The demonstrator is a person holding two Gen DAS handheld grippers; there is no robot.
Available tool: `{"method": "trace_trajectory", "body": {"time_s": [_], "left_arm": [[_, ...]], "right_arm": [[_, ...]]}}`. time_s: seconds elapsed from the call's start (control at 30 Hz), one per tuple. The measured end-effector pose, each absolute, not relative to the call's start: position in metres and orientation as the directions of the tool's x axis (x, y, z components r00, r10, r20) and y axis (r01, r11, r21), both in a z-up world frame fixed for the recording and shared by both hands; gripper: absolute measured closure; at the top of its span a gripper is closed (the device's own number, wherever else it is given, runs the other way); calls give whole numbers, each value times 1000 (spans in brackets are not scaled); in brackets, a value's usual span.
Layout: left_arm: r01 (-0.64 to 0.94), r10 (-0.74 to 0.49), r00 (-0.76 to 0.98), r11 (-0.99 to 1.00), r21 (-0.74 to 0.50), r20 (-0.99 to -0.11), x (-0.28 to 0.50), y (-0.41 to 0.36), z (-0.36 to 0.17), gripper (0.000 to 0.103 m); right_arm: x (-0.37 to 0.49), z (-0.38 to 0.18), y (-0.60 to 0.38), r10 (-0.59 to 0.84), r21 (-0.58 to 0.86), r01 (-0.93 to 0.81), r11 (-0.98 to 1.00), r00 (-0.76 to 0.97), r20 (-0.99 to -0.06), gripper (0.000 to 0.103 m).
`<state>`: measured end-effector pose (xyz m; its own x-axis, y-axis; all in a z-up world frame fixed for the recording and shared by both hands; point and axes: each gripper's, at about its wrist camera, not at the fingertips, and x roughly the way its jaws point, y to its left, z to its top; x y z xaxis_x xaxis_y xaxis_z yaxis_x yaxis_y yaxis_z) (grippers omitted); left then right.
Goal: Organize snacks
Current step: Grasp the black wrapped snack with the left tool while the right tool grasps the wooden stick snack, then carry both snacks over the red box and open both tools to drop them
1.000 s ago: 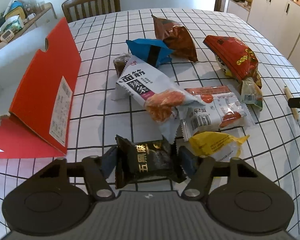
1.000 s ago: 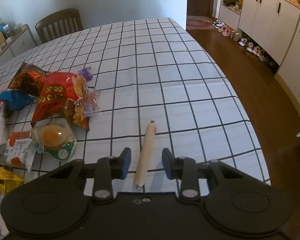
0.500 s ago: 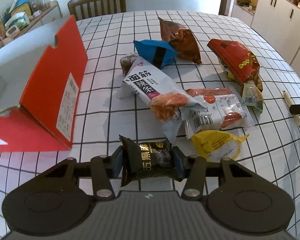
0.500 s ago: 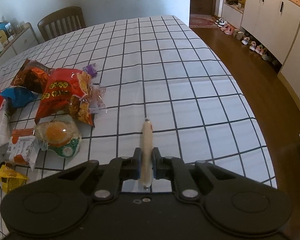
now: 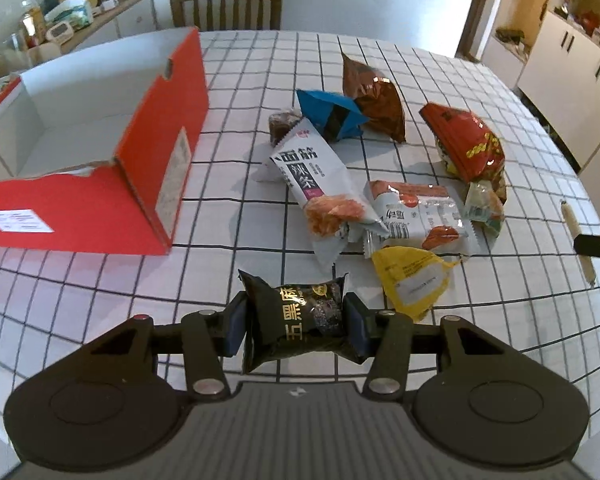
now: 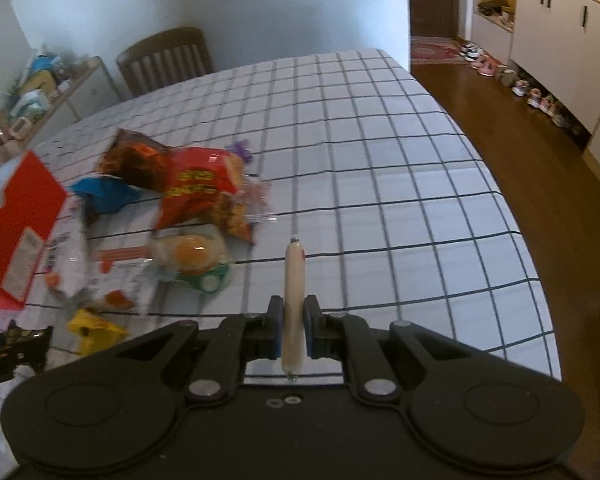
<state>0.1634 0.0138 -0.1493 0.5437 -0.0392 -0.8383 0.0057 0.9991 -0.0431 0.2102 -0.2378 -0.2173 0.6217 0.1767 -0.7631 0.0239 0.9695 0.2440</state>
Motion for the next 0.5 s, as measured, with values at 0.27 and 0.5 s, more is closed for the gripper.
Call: {"method": "trace_trajectory", "body": {"time_s": [0.27, 0.5], "left_arm": [[-56, -29, 570, 996, -74, -821, 143, 24, -120, 53], [-89, -45, 583, 989, -119, -811, 138, 44, -99, 53]], "right_arm": [[196, -187, -208, 276, 267, -109, 957, 622, -733, 94], [191, -160, -174, 361, 291, -215, 932, 608, -708, 94]]}}
